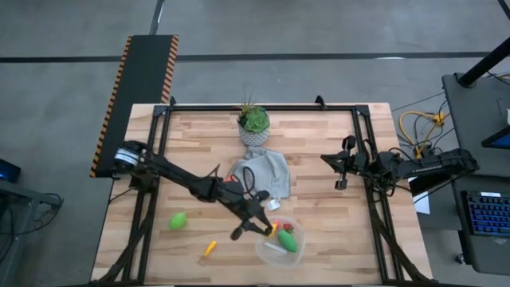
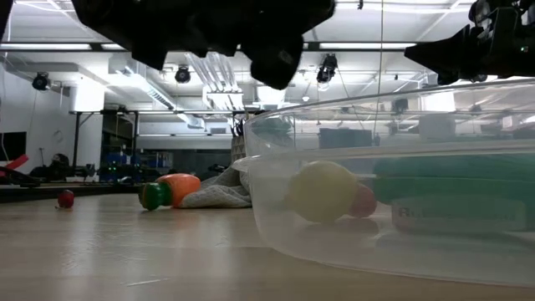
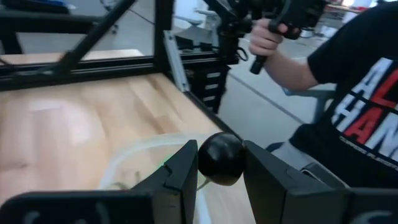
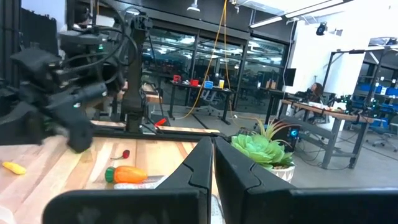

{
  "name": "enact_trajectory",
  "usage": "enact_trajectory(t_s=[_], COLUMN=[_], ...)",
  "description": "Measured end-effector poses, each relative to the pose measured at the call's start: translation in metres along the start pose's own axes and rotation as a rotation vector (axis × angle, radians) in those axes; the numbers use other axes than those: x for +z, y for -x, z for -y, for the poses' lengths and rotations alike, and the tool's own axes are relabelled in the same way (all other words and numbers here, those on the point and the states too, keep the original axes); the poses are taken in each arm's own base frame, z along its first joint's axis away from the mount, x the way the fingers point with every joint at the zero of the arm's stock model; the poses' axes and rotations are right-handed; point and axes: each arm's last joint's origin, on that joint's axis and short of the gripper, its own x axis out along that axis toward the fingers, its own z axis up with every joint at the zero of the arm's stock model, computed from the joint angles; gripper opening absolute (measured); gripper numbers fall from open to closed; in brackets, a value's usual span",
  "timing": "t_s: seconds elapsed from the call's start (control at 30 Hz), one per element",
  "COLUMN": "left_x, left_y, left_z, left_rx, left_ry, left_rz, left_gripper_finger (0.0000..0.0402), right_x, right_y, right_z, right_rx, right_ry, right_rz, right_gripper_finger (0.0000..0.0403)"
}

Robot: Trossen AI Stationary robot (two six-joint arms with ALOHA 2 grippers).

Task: Pick and placing Produce into tupperware
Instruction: Put the black cherry into the transparent bin, then put the carrot into the transparent bin

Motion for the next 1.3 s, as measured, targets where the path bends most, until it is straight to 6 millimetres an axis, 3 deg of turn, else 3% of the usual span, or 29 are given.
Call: enact_trajectory(t_s=[0.37,0.6,0.9,1.3], left_x=[-0.006,-0.004,-0.009,-0.010], left_y=[-0.030,-0.029,-0.028,-0.026], left_z=[0.004,0.004,0.004,0.005], left_rx=[-0.070,-0.071,-0.069,-0.067], left_ry=[-0.001,0.000,0.012,0.024], left_rz=[-0.017,-0.020,-0.048,-0.083], left_gripper_finger=[0.0089,0.0091,0.0124,0.0128], right_x=[0.000,0.000,-0.001,-0.001], right_y=[0.000,0.000,0.000,0.000], right_z=[0.000,0.000,0.000,0.000], right_rx=[0.001,0.001,0.002,0.003], right_ry=[0.002,0.003,0.001,0.003], right_rz=[-0.003,-0.005,-0.006,-0.012], right_gripper_finger=[0.0009,0.0009,0.0009,0.0009])
